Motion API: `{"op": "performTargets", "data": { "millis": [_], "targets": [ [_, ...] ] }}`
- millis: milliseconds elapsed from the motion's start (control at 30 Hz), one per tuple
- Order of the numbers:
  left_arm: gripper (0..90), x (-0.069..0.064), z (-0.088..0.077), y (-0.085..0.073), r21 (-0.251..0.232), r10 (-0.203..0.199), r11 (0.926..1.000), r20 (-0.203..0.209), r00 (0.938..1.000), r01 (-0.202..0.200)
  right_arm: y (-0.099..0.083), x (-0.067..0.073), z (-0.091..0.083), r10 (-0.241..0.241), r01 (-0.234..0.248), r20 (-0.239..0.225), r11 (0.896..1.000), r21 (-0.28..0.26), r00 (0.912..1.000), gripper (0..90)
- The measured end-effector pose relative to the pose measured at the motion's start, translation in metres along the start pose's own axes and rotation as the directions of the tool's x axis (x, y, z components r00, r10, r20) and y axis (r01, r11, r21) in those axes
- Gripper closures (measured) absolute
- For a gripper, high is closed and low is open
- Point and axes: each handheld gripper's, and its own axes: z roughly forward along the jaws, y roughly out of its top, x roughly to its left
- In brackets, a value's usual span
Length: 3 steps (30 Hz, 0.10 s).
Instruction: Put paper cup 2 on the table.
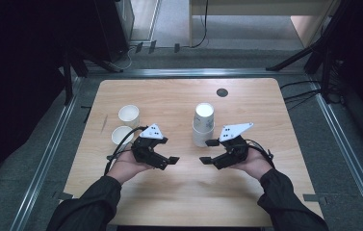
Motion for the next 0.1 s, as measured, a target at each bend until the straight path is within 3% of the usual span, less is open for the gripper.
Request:
{"op": "performTargets", "data": {
  "millis": [100],
  "targets": [
    [13.2,-0.0008,0.0022,-0.001,0.011,0.013,0.9999,-0.004,0.9999,-0.013,-0.0003,0.0004,0.001,-0.002,0.002,-0.002,1.0,0.003,1.0,30.8]
  ]
}}
